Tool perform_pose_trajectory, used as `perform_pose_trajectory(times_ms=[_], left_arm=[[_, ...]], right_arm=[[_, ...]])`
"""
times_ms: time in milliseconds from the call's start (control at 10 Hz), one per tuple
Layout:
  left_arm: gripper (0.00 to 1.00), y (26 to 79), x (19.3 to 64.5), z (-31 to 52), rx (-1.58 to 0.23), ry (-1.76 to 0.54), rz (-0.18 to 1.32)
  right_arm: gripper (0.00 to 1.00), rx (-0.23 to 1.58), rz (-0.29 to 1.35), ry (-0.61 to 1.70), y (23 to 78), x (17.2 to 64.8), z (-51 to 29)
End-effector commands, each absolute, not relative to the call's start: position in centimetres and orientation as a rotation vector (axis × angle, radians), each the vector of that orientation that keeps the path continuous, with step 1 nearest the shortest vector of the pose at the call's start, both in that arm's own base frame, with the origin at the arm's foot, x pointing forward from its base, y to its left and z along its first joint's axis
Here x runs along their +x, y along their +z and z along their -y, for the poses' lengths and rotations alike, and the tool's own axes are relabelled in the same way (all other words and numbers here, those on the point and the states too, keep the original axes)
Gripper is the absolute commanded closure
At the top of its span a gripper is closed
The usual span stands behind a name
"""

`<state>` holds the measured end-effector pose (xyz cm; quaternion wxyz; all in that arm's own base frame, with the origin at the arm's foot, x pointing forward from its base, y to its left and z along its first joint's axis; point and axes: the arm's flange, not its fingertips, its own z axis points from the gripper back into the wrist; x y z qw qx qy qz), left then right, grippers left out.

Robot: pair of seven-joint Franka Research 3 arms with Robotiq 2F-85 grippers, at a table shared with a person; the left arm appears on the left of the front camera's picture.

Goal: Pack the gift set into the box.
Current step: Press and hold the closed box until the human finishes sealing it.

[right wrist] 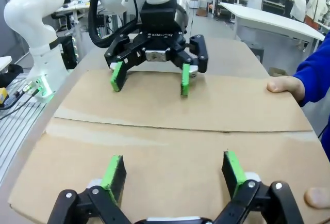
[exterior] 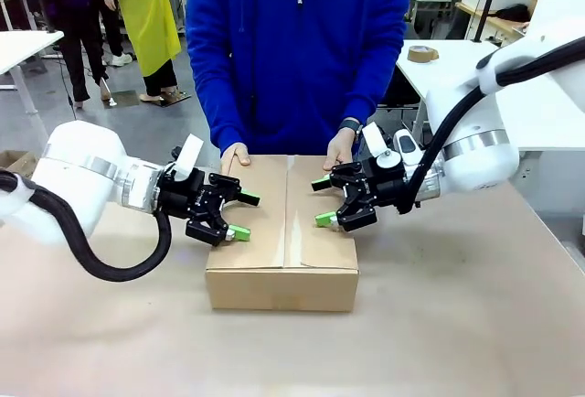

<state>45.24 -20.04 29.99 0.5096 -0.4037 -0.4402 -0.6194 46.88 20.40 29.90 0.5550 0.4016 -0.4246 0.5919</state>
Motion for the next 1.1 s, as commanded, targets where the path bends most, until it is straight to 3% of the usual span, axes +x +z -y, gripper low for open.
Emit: perform_pose_trajectory(times_ms=[0,400,500,1000], left_arm=[[0.02,29.9,45.5,20.6,-0.869,-1.438,1.087],[0.02,29.1,45.7,19.5,-0.85,-1.482,1.023],[0.02,29.1,45.8,19.7,-0.881,-1.487,1.026],[0.02,30.2,45.9,19.8,-0.894,-1.445,1.073]], right_arm=[[0.0,0.909,0.982,1.424,29.2,47.7,-21.1],[0.0,0.89,0.836,1.326,27.7,48.7,-20.4],[0.0,0.972,0.939,1.35,29.3,47.3,-20.5],[0.0,0.972,0.939,1.35,29.3,47.3,-20.5]])
